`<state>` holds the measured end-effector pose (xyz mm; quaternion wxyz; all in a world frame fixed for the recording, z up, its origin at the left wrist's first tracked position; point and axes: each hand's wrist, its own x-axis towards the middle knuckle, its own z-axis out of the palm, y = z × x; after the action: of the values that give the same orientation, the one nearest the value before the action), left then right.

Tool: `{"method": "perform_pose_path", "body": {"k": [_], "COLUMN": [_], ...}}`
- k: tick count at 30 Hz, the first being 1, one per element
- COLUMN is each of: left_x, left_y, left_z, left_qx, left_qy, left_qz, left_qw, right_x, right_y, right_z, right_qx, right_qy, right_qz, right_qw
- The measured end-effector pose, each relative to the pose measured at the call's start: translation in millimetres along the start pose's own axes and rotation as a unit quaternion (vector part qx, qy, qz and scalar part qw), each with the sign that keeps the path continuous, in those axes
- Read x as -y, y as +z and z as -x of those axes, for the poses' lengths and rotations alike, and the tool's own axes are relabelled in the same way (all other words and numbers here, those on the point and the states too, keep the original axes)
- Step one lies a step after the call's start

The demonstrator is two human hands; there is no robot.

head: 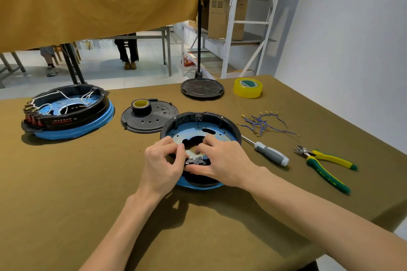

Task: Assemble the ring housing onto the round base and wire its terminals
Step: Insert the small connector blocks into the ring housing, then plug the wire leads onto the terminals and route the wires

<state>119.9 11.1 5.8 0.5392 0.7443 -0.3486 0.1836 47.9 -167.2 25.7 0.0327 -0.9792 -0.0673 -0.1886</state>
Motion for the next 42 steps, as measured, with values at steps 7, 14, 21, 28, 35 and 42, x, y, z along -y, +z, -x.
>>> {"method": "perform_pose_path", "body": {"k": [7,14,21,28,35,42], "left_x": [0.4,1.8,10.1,13.2,15.5,16.6], "left_y": [3.2,9.1,3.1,2.8,1.1,1.1], "left_z": [2.0,21.2,14.0,11.7,12.1,12.2], "left_qx": [-0.013,0.006,0.056,0.066,0.073,0.074], "left_qy": [-0.004,0.007,-0.192,-0.213,-0.194,-0.185], "left_qz": [-0.019,-0.060,0.009,0.049,0.034,0.014], "left_qw": [1.000,0.998,0.980,0.974,0.978,0.980], "right_x": [2.3,-29.0,-132.5,-157.3,-163.3,-170.9], "right_y": [0.9,-19.5,-22.0,-7.5,-3.1,-3.9], "right_z": [-0.2,1.8,7.2,2.7,2.5,2.5], "right_qx": [-0.016,-0.104,0.023,0.113,0.092,0.064], "right_qy": [0.003,0.094,0.408,0.379,0.348,0.402], "right_qz": [-0.009,-0.294,-0.010,0.003,0.019,-0.142], "right_qw": [1.000,0.945,0.913,0.918,0.933,0.902]}}
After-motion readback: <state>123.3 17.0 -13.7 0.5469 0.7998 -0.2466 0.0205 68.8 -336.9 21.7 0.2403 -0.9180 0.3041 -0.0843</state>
